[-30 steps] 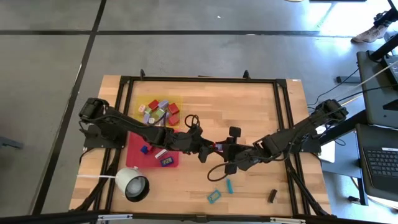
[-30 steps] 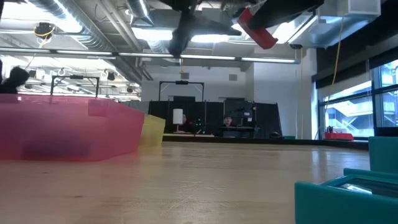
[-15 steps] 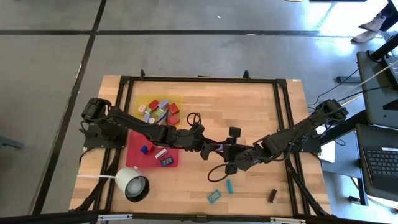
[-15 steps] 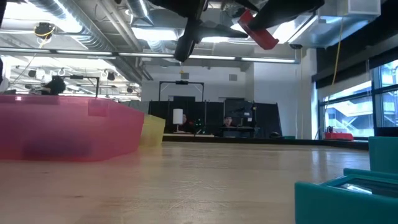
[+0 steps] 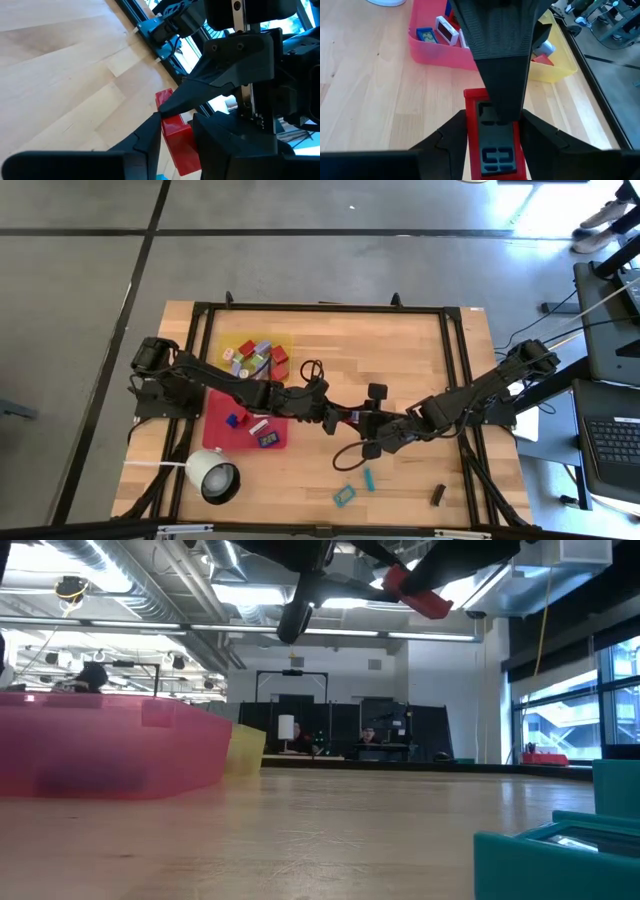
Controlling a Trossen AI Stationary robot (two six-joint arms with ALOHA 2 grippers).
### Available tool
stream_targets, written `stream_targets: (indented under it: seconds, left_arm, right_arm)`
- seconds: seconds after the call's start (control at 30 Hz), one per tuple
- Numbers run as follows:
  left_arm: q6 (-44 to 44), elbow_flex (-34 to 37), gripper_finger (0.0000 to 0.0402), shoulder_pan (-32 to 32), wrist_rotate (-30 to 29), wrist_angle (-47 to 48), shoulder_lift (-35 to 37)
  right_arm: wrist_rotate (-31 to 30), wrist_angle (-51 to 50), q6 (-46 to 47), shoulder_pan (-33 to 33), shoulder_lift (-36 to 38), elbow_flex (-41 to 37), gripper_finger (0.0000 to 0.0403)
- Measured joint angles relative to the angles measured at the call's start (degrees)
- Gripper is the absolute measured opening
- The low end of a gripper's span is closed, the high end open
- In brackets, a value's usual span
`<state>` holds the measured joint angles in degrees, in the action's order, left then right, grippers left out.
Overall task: Pick & Place Office items
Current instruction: Put the red timer into the red bin
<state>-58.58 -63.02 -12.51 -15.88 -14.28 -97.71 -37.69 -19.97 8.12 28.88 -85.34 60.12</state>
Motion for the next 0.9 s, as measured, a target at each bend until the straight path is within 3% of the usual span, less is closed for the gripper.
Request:
stream_targets:
  seconds: [0.53, 0.9]
  left_arm:
    - [4.3, 0.0, 0.0072, 0.4, 1.0, 0.4, 0.0]
    - [7.2, 0.0, 0.0071, 0.7, 1.0, 1.0, 0.0]
  right_arm:
    - [2.6, -1.0, 5.0, -0.3, 0.1, 0.0, 0.0294]
    - [4.9, -12.7, 14.4, -0.3, 3.5, 0.0, 0.0304]
